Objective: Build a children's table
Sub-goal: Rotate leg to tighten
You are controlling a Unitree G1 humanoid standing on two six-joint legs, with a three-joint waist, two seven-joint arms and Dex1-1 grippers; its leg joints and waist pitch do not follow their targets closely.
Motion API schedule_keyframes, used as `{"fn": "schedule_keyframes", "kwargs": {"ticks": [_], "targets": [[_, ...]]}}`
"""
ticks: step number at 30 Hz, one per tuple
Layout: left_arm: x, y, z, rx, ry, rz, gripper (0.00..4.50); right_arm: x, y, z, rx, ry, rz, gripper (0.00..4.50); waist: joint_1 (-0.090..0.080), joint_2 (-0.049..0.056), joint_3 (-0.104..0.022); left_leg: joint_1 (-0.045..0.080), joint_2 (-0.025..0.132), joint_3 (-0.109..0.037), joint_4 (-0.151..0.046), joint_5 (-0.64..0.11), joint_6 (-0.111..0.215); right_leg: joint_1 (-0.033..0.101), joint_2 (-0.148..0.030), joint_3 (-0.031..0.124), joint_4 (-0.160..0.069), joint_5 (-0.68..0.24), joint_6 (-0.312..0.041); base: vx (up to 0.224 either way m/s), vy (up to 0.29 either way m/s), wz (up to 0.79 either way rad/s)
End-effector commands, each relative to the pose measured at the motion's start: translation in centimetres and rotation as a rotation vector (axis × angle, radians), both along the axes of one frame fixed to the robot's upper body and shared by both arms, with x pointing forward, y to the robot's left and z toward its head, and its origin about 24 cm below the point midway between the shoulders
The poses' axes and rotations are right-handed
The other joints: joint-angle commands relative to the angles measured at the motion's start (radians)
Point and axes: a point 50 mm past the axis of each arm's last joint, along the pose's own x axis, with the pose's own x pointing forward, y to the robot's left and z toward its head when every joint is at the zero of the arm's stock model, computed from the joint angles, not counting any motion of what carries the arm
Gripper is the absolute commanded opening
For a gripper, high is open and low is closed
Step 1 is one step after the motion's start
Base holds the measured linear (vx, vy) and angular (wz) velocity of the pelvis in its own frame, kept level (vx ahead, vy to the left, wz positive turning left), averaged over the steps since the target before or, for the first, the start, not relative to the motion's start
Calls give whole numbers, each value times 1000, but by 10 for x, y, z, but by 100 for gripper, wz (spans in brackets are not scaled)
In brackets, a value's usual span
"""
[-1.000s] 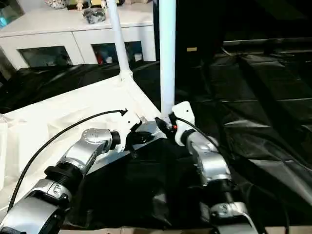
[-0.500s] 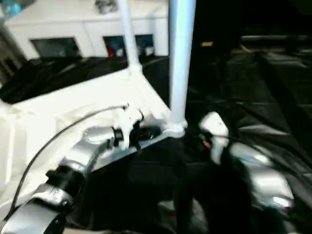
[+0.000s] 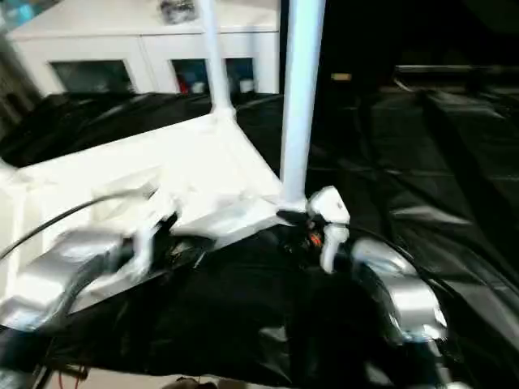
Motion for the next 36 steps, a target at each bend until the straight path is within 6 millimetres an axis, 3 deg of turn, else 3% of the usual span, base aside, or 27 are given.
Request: {"fn": "schedule_keyframes", "kwargs": {"ticks": [1,4,6,7,9,10,12,16,20,22,24,25,27,28,29,30,32,33,34,35,36], "targets": [[-9,3,7,9,11,0,222,7,9,-4,-10,0,-26,318,4,-11,-64,35,57,-28,-75,-125,58,31,-52,42,-66,-124,-245,0,0,0],[-15,8,3,43,14,49,239,15,26,-9,14,8,-32,318,-3,-14,-68,26,52,-28,-70,-85,67,40,-52,40,-57,-60,-254,0,0,0],[-17,13,1,71,13,102,260,21,37,-12,23,15,-67,318,-3,-13,-67,27,52,-28,-70,-92,70,41,-52,41,-59,-61,-253,0,0,0],[-18,14,1,76,13,111,268,22,39,-13,23,16,-78,318,-4,-5,-67,29,52,-28,-71,-98,61,39,-49,39,-60,-64,-252,0,0,0],[-20,20,-1,119,23,170,280,35,46,-21,7,16,-239,318,-4,-1,-67,31,53,-29,-72,-123,44,39,-52,40,-59,-75,-253,0,0,0],[-20,20,-1,119,23,170,286,35,46,-21,7,16,-239,318,-7,-3,-65,32,49,-28,-76,-150,22,39,-49,39,-62,-108,-252,0,0,0],[-21,21,-1,128,30,177,302,37,47,-23,6,14,-277,318,-6,0,-66,37,51,-29,-76,-168,11,37,-49,41,-62,-105,-246,0,0,0],[-25,24,-1,155,22,203,328,44,51,-28,21,28,-377,318,-7,-2,-67,32,48,-30,-75,-156,15,42,-48,40,-57,-74,-247,0,0,0],[-19,20,3,108,-35,239,361,41,61,-27,31,14,-283,318,-6,-2,-69,30,48,-29,-72,-141,27,46,-47,39,-55,-46,-244,0,0,0],[-9,11,6,74,-68,237,366,33,65,-22,29,-8,-128,318,-6,-4,-70,30,49,-29,-70,-142,35,47,-48,39,-55,-40,-243,0,0,0],[-5,8,7,67,-77,233,400,29,65,-20,22,-19,-66,318,0,-5,-70,33,48,-28,-67,-143,42,46,-46,40,-56,-38,-231,0,0,0],[2,3,8,63,-87,231,403,25,60,-16,13,-32,-23,318,-4,-1,-72,26,48,-32,-67,-125,45,53,-50,40,-51,-23,-235,0,0,0],[2,3,8,63,-87,231,404,25,60,-16,13,-32,-23,318,-6,-7,-73,25,48,-33,-66,-113,52,53,-49,39,-52,-19,-237,0,0,0],[17,-4,10,65,-117,256,429,21,43,-13,-33,-39,-21,318,-8,-8,-71,22,46,-33,-67,-112,53,55,-47,38,-53,-22,-237,0,0,0],[21,-6,11,66,-125,264,429,20,38,-12,-47,-37,-27,318,-8,5,-67,35,47,-29,-66,-135,48,45,-38,38,-65,-51,-220,0,0,0],[21,-6,11,66,-125,264,442,20,38,-12,-47,-37,-27,318,-8,5,-67,35,47,-29,-66,-135,48,45,-38,38,-65,-51,-220,0,0,0],[47,-20,15,64,-174,321,449,10,2,-9,-140,-28,-37,318,0,3,-70,42,48,-28,-64,-169,28,47,-39,41,-65,-59,-222,0,0,0],[56,-27,16,60,-187,336,449,3,-13,-7,-179,-22,-24,318,3,22,-70,44,46,-29,-63,-187,19,50,-40,41,-71,-77,-208,0,0,0],[63,-37,15,54,-189,333,449,-6,-28,-4,-215,-13,-10,318,11,30,-70,55,48,-28,-61,-224,7,44,-45,44,-76,-102,-204,0,0,0],[63,-37,15,54,-189,333,449,-6,-28,-4,-215,-13,-10,318,3,18,-63,47,45,-27,-67,-235,14,51,-41,44,-86,-121,-195,0,0,0],[68,-43,15,51,-191,328,449,-11,-37,-2,-239,-4,5,318,4,10,-72,32,47,-35,-65,-204,24,65,-51,42,-74,-95,-204,0,0,0]]}}
